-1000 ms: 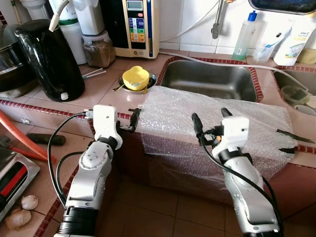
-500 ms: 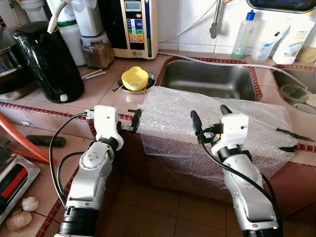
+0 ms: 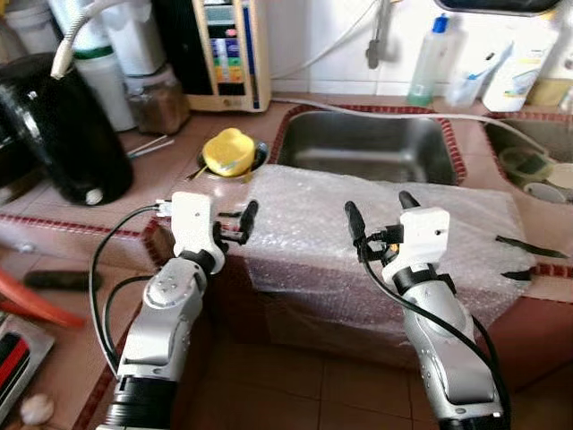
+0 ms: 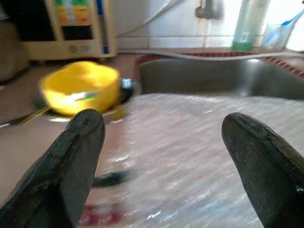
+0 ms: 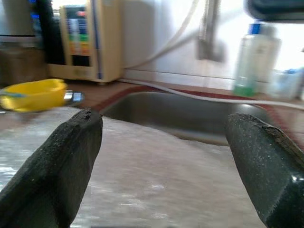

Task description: Kitchen organization

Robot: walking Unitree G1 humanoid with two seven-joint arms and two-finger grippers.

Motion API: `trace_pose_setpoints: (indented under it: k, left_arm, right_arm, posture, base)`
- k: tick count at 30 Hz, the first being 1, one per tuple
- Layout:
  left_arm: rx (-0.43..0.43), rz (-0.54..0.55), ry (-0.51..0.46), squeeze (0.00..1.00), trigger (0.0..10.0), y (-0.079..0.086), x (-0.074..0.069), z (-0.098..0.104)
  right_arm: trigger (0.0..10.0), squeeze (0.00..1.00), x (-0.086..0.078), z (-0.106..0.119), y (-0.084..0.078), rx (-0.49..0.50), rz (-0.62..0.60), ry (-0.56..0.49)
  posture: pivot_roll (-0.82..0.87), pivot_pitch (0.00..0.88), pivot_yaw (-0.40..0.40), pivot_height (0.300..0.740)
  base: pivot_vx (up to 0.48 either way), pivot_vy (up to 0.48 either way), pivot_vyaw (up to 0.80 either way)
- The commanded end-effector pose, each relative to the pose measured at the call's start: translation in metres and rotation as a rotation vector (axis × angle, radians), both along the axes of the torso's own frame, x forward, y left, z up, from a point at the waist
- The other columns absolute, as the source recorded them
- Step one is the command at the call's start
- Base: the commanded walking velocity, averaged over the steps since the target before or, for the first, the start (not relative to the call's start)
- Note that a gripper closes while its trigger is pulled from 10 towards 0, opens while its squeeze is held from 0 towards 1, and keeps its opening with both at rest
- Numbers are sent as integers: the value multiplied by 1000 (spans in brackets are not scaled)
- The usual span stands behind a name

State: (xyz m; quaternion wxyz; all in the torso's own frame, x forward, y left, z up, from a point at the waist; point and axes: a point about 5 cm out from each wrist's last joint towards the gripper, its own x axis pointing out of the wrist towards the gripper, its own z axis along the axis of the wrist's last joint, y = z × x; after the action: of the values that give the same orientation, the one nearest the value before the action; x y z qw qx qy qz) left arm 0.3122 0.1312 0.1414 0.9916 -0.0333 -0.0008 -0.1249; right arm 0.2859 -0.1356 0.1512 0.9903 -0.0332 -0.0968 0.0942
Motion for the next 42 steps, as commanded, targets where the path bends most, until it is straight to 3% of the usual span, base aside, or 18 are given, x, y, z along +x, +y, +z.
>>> trace_pose_setpoints:
  k: [1, 22, 29, 31, 35, 42]
  left_arm:
    - [13, -3, -19, 0, 10000, 0, 0, 6]
    - [11, -7, -15, 0, 10000, -3, 2, 4]
    - [-5, 26, -33, 0, 10000, -7, 4, 4]
    - [2, 24, -42, 0, 10000, -6, 5, 5]
    - [42, 1, -111, 0, 10000, -11, 17, 19]
    - [20, 25, -139, 0, 10000, -12, 20, 26]
  right_arm:
    - [10000, 0, 2, 6, 2, -2, 8, -23]
    - [10000, 0, 2, 10, 1, -11, -2, -44]
    - [10000, 0, 3, 11, -1, -53, 11, -34]
    - [10000, 0, 4, 13, 0, -59, 16, -34]
    - [10000, 0, 9, 20, 0, -101, 53, -29]
    - [10000, 0, 14, 14, 0, -108, 61, -21]
  posture:
    - [55, 0, 78, 740]
    - [45, 0, 77, 740]
    - [18, 0, 23, 740]
    - [18, 0, 23, 740]
    - [8, 0, -67, 740]
    - [29, 0, -40, 740]
  base:
    - [326, 0, 0]
    - [318, 0, 0]
    - [71, 0, 0]
    - [0, 0, 0]
    - [0, 0, 0]
    - [0, 0, 0]
